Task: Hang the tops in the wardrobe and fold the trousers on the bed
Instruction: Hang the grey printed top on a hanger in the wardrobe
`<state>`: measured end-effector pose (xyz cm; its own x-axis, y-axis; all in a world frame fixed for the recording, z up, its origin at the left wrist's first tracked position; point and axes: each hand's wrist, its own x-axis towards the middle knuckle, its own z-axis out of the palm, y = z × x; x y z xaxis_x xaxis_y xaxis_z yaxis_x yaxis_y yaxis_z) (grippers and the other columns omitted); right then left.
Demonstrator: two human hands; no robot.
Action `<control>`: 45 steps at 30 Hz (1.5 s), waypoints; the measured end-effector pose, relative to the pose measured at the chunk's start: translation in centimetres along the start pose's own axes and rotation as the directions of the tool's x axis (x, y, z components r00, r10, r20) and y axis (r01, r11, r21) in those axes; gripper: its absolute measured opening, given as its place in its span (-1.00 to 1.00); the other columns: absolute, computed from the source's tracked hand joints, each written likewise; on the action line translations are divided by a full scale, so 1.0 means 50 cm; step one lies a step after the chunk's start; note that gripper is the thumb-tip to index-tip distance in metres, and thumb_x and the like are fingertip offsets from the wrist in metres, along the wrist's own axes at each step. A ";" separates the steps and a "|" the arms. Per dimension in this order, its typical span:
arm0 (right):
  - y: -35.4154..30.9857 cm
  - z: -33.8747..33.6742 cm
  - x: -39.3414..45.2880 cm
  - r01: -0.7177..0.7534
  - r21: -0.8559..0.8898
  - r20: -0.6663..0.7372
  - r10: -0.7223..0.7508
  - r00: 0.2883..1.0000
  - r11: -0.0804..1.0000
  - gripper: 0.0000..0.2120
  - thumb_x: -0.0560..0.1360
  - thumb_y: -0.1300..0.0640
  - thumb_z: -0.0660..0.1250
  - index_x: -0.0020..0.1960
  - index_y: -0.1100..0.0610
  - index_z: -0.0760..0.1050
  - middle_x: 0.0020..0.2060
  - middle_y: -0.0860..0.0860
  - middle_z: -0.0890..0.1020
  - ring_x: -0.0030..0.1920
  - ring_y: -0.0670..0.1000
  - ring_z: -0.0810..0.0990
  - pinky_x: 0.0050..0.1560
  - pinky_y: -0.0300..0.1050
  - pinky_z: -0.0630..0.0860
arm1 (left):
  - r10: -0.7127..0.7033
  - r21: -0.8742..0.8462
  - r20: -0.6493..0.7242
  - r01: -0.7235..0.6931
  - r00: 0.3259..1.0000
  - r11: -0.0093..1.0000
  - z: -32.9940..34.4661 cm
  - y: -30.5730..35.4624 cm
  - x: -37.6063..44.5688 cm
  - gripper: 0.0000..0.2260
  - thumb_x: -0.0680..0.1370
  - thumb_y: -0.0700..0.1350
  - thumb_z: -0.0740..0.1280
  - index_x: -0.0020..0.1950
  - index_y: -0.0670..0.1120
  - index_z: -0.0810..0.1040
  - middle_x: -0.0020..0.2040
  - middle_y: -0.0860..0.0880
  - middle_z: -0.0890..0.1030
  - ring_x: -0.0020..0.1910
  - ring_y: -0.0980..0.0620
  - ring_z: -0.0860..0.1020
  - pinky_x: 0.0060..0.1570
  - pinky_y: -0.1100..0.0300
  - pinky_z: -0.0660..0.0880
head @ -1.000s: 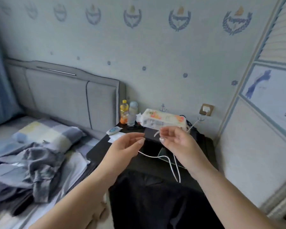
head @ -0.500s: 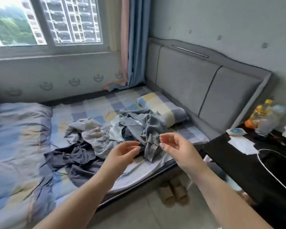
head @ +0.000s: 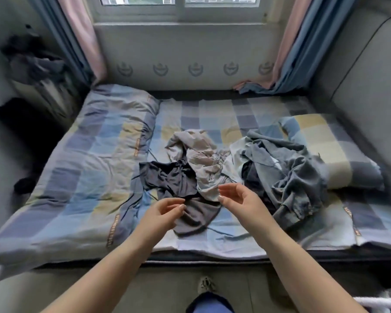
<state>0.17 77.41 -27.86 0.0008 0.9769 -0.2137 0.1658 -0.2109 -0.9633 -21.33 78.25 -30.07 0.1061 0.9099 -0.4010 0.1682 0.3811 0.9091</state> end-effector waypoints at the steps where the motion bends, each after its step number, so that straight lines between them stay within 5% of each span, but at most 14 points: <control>1: 0.008 0.002 0.040 -0.013 0.002 0.014 0.013 1.000 1.000 -0.82 0.50 0.19 0.38 0.10 0.05 0.54 0.00 -0.10 0.64 -0.03 -0.27 0.59 -0.11 -0.47 0.47 | -0.030 -0.006 -0.023 0.030 0.999 1.000 -0.005 -0.002 0.031 -0.88 0.55 -0.08 0.36 0.07 0.02 0.62 0.01 0.01 0.68 0.08 0.06 0.60 0.07 0.10 0.52; 7: 0.059 0.008 0.276 -0.140 -0.014 0.070 0.140 0.988 0.990 -0.82 0.51 0.20 0.37 0.10 0.08 0.54 0.01 -0.06 0.64 0.04 -0.15 0.60 -0.07 -0.39 0.48 | -0.155 -0.055 -0.115 0.149 0.981 0.987 -0.039 -0.004 0.213 -0.91 0.55 -0.06 0.36 0.02 0.05 0.63 0.01 0.04 0.67 0.06 0.10 0.61 0.01 0.19 0.52; 18: 0.297 0.074 0.545 -0.386 -0.107 0.074 0.394 0.916 0.916 -0.87 0.51 0.23 0.35 0.05 0.10 0.54 -0.11 -0.07 0.62 -0.13 -0.24 0.54 -0.20 -0.52 0.42 | -0.402 -0.095 -0.129 0.393 0.906 0.915 -0.061 -0.165 0.498 -0.92 0.58 -0.10 0.31 0.02 0.04 0.58 0.05 0.03 0.63 0.04 0.13 0.59 0.07 0.12 0.48; 25: 0.518 0.167 0.676 -0.406 -0.251 0.116 0.444 0.888 0.879 -0.77 0.49 0.23 0.37 0.14 0.11 0.53 -0.01 0.00 0.62 0.07 -0.02 0.58 0.16 -0.19 0.45 | -0.483 -0.071 -0.120 0.477 0.868 0.876 -0.061 -0.357 0.685 -0.93 0.57 -0.12 0.32 -0.02 0.04 0.57 -0.03 0.03 0.64 -0.09 0.17 0.59 0.00 0.17 0.48; 28: 0.619 0.208 0.723 -0.311 -0.434 0.154 0.409 0.899 0.846 -0.66 0.49 0.17 0.36 0.26 0.10 0.49 0.15 0.01 0.58 0.20 -0.05 0.53 0.22 -0.25 0.35 | -0.511 -0.074 -0.125 0.506 0.850 0.859 -0.059 -0.445 0.768 -0.91 0.58 -0.12 0.31 0.04 0.04 0.55 0.01 0.01 0.64 -0.07 0.15 0.59 -0.09 0.22 0.46; 32: 0.741 0.251 0.778 0.070 -0.755 0.245 0.181 0.953 0.652 -0.53 0.49 0.09 0.33 0.38 0.04 0.40 0.35 -0.03 0.42 0.35 0.00 0.35 0.35 -0.24 0.15 | -0.399 0.025 -0.143 0.406 0.906 0.914 -0.054 -0.567 0.872 -0.56 0.56 -0.29 0.28 0.39 0.01 0.37 0.07 -0.05 0.59 -0.02 0.11 0.56 -0.07 0.25 0.46; 37: 0.819 0.282 0.823 0.287 -0.829 0.363 0.071 0.929 0.480 -0.51 0.37 0.13 0.42 0.30 0.06 0.50 0.22 0.04 0.53 0.26 0.11 0.46 0.25 0.00 0.36 | -0.273 0.370 -0.002 0.254 0.962 0.894 -0.049 -0.642 0.949 -0.42 0.48 -0.42 0.18 0.44 -0.01 0.38 0.29 -0.01 0.52 0.15 0.13 0.52 0.21 0.29 0.40; 41: 0.834 0.293 0.851 0.375 -0.853 0.395 -0.020 0.918 0.362 -0.80 0.46 0.09 0.29 0.05 0.08 0.59 0.04 0.02 0.59 0.13 0.13 0.51 0.11 0.00 0.35 | -0.088 0.726 0.124 -0.030 0.988 0.687 -0.047 -0.664 0.963 -0.52 0.45 -0.31 0.29 0.35 -0.03 0.50 0.31 0.03 0.51 0.32 0.08 0.41 0.28 0.39 0.21; 45: 0.804 0.293 0.852 0.361 -0.819 0.356 -0.100 0.929 0.446 -0.85 0.55 0.07 0.22 0.01 0.11 0.50 -0.10 0.04 0.60 -0.04 0.13 0.54 0.07 -0.03 0.33 | 0.093 0.865 0.167 -0.191 0.982 0.463 -0.046 -0.626 0.951 -0.70 0.39 0.00 0.47 0.10 0.03 0.59 0.12 0.12 0.58 0.19 0.01 0.44 0.12 0.10 0.33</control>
<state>-7.57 110.05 -78.06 -0.3666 0.9165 -0.1599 0.8817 0.2874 -0.3743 -23.80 109.95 -77.33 0.2836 0.9012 -0.3277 0.9056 -0.1394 0.4006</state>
